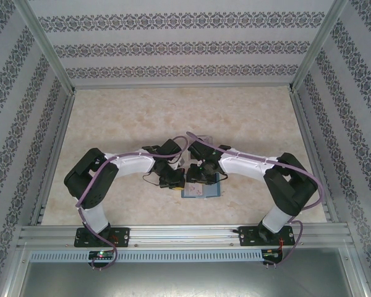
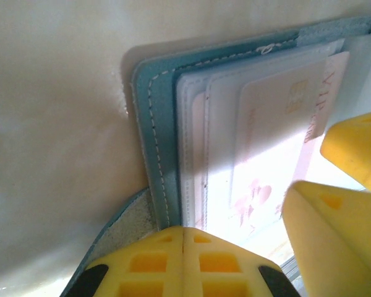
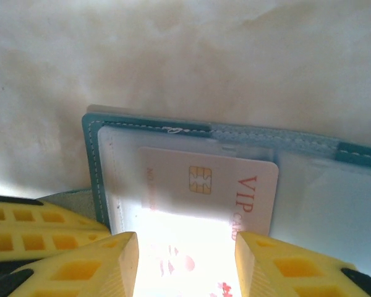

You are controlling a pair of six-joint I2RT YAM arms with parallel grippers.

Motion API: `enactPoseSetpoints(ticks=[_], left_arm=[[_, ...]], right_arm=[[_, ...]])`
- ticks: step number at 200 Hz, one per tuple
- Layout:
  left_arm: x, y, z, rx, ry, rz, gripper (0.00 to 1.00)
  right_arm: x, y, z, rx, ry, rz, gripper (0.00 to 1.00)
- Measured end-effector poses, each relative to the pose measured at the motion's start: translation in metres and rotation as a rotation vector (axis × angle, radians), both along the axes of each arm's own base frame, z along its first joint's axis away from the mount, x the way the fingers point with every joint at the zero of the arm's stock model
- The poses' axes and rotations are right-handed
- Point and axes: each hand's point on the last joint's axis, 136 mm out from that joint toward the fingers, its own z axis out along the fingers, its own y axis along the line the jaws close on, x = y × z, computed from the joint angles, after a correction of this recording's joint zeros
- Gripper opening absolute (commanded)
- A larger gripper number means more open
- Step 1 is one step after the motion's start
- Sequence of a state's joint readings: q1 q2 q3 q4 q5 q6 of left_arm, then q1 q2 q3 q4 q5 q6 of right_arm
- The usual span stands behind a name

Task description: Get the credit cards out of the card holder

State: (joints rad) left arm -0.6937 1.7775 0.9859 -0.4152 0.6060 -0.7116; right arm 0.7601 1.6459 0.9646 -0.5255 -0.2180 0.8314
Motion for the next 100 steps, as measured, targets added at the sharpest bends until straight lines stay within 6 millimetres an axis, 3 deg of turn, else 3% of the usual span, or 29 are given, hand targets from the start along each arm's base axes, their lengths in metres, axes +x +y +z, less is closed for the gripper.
enactPoseSetpoints(ticks=[25,100], left_arm=[[0.005,-0.004,0.005,-0.011,-0.013,0.0,0.0],[0.017,-0.017,0.021,-0.055,-0.046,-0.009,0.0]], right_arm=[[0.0,-0.006,0.004,0.008,-0.009,-0.013,0.43],[-0.004,-0.02,-0.011,0.004,0.015,-0.045,0.41]])
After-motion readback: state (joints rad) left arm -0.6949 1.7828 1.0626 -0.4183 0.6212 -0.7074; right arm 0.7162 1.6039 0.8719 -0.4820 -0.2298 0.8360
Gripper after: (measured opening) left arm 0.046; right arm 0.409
